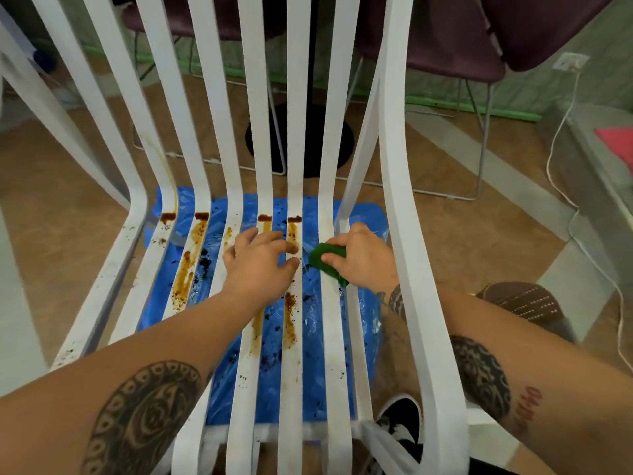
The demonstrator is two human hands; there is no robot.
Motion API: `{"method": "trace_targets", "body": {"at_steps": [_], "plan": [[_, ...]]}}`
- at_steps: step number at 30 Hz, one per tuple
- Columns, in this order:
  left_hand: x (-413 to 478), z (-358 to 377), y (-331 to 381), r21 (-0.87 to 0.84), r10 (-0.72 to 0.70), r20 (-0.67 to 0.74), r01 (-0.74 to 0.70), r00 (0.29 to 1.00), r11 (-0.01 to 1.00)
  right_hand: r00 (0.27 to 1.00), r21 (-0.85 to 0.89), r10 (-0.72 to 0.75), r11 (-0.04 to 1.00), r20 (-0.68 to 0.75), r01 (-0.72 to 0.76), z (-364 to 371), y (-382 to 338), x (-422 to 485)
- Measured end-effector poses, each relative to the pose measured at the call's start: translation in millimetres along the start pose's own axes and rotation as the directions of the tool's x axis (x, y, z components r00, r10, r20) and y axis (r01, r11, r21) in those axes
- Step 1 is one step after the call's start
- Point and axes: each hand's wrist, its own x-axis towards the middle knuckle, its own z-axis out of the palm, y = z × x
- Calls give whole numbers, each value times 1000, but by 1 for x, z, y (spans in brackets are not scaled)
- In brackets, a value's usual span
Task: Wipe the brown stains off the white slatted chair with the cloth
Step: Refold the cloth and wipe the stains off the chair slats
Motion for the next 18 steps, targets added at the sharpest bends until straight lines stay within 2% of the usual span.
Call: {"method": "trace_targets", "body": {"at_steps": [3,7,9,13,15,16,18], "plan": [[-10,1,7,31,-1,102,-2,995,1000,997,8,-42,999,71,42,7,0,-33],[-40,0,20,79,54,105,-62,993,995,989,54,-80,996,123,74,11,1,-78],[-59,1,23,84,59,126,-70,990,994,985,82,-58,996,161,45,13,2,-100],[-87,1,12,-14,-6,86,7,996,1000,958,231,-17,971,287,-52,2,12,-143],[-93,-5,6,-62,-68,108,75,992,995,920,180,-21,982,392,-54,-10,24,-157],[-97,-11,5,-83,-84,132,96,988,992,920,151,1,986,392,-66,-18,30,-163],[-105,-25,11,-156,-85,169,112,982,981,969,232,106,960,221,-158,-36,36,-175]]}}
